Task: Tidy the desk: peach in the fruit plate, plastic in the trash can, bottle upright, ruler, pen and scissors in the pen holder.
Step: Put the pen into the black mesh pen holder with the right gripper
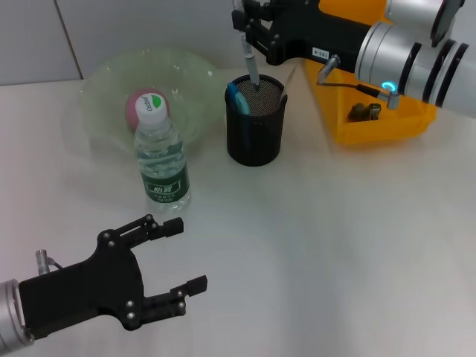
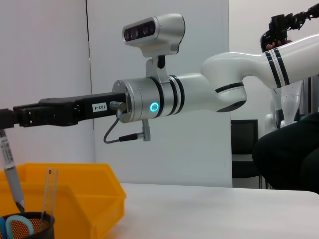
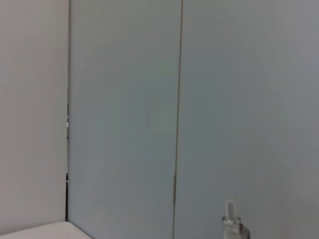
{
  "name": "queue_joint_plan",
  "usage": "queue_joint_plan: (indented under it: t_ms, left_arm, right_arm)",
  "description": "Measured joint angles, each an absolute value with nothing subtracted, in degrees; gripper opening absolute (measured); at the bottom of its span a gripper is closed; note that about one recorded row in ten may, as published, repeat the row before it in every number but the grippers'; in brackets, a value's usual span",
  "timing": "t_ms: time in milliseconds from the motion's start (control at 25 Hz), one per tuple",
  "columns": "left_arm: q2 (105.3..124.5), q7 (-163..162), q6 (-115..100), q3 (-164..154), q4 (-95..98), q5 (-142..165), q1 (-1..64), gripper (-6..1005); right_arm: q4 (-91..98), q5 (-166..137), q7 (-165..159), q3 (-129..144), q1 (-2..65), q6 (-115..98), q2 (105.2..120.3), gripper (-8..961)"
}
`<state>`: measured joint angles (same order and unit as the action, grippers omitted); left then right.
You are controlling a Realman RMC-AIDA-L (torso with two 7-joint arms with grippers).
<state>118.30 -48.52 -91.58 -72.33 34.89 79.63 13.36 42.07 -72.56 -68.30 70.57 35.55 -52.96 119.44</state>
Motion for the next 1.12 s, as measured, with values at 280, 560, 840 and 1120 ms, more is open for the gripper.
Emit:
queue_joint_plan:
  t_ms: [280,560,840,1120]
  left_arm:
    - [118.29,-48.69,-91.67,-72.33,34.89,79.63,13.24,802]
    - [118.21,-48.63,-92.1,-72.33,34.89,79.63,13.3,802]
    - [118.21,-48.68,-92.46,-72.23,34.89,79.63,13.45,802]
    - [118.21,-48.69,-92.55,-72.24,34.89,79.63,13.37,802]
  right_arm:
    - [41.46,-72.44,-66.85,70.75,35.6,-52.51,119.48,177]
    - [39.15,-72.34,-65.06,70.63,36.69,-52.29,119.53,177]
    - [35.96,-66.48,-59.11,70.75,37.18,-52.74,119.63,176]
    - [35.6,-65.68,-58.65,70.75,36.67,-52.84,119.63,187]
